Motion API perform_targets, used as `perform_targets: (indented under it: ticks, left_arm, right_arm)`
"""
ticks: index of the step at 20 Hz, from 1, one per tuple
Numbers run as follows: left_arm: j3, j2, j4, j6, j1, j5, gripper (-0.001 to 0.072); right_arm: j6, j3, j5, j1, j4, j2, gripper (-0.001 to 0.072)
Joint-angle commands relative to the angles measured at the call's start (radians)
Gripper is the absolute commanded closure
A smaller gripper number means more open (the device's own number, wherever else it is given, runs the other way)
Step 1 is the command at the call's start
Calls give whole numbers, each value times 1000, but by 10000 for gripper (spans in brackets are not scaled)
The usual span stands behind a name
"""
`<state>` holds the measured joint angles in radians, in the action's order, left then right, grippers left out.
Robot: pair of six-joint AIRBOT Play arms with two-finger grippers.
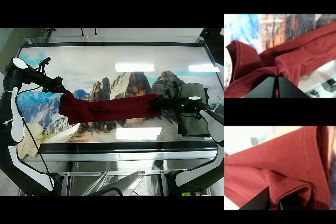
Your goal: Fold the shirts.
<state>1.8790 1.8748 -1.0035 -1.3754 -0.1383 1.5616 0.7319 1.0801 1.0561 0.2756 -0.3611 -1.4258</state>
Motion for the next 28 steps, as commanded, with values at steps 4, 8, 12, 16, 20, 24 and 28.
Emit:
perform_targets:
  ticks: [4,8,12,16,20,24,28]
  left_arm:
    - [93,34,3,-25,-21,129,691]
    - [18,32,1,-24,16,128,693]
    - [-4,1,16,-19,27,128,694]
    - [-3,-240,337,90,-30,78,695]
    - [-2,-672,892,278,-192,-71,696]
    - [-2,-1088,863,309,-518,-286,696]
    - [0,-1181,792,263,-643,-394,697]
  right_arm:
    - [1,5,-2,-3,11,-1,612]
    - [25,5,14,-3,13,0,690]
    - [26,13,100,-1,61,53,691]
    - [27,115,163,24,128,329,691]
    - [54,316,70,73,130,707,691]
    - [55,475,-100,123,38,994,691]
    - [166,594,-135,189,-242,1056,691]
